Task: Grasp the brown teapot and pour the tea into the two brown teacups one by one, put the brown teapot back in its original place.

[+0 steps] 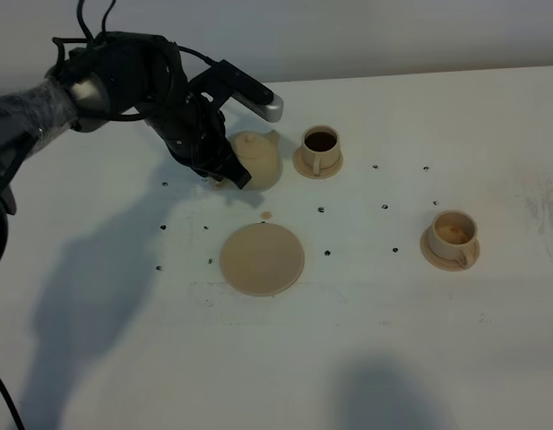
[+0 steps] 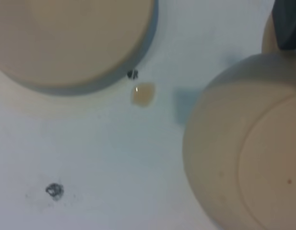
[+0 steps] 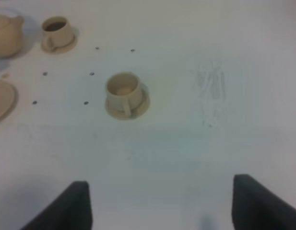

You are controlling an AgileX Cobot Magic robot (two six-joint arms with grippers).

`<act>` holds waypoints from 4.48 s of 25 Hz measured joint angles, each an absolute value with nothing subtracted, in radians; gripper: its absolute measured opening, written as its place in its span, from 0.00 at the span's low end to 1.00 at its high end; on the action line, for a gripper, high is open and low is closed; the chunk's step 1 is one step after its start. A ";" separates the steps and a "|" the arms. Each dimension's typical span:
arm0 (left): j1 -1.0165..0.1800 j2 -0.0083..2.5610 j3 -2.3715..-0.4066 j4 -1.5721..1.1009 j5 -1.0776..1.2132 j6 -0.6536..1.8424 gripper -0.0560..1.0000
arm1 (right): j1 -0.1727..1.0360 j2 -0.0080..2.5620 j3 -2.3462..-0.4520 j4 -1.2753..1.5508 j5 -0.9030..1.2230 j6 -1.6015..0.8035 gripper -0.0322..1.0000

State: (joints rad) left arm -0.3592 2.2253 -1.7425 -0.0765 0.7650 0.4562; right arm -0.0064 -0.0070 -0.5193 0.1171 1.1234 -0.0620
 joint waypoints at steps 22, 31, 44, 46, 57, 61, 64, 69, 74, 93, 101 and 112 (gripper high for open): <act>-0.474 2.109 -1.744 -0.076 0.734 0.607 0.14 | -0.006 -0.007 -0.519 0.117 1.123 -0.062 0.61; -0.587 2.156 -1.787 -0.076 0.603 0.697 0.14 | -0.006 -0.007 -0.519 0.117 1.123 -0.062 0.61; -0.699 2.245 -1.870 -0.069 0.621 0.887 0.14 | -0.006 -0.007 -0.519 0.117 1.123 -0.062 0.61; -0.701 2.245 -1.870 -0.061 0.621 0.915 0.14 | -0.006 -0.007 -0.519 0.117 1.123 -0.062 0.61; -0.703 2.245 -1.870 0.027 0.643 0.980 0.14 | -0.006 -0.007 -0.519 0.117 1.123 -0.062 0.61; -0.703 2.245 -1.870 0.042 0.648 1.040 0.14 | -0.006 -0.007 -0.519 0.117 1.123 -0.062 0.61; -0.705 2.245 -1.870 0.042 0.648 1.087 0.14 | -0.006 -0.007 -0.519 0.117 1.123 -0.062 0.61; -0.712 2.253 -1.870 0.044 0.633 1.161 0.14 | -0.006 -0.007 -0.519 0.117 1.123 -0.062 0.61; -0.723 2.280 -1.870 0.044 0.595 1.179 0.14 | -0.006 -0.007 -0.519 0.117 1.123 -0.062 0.61; -0.755 2.284 -1.870 0.056 0.513 1.395 0.14 | -0.006 -0.007 -0.519 0.117 1.123 -0.062 0.61; -0.755 2.284 -1.870 0.101 0.512 1.423 0.14 | -0.006 -0.007 -0.519 0.117 1.123 -0.062 0.61; -0.758 2.284 -1.870 0.151 0.479 1.424 0.14 | -0.006 -0.007 -0.519 0.117 1.123 -0.062 0.61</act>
State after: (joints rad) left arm -0.7584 2.2841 -1.8702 0.1511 0.4792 1.4237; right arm -0.0064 -0.0070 -0.5193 0.1171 1.1234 -0.0620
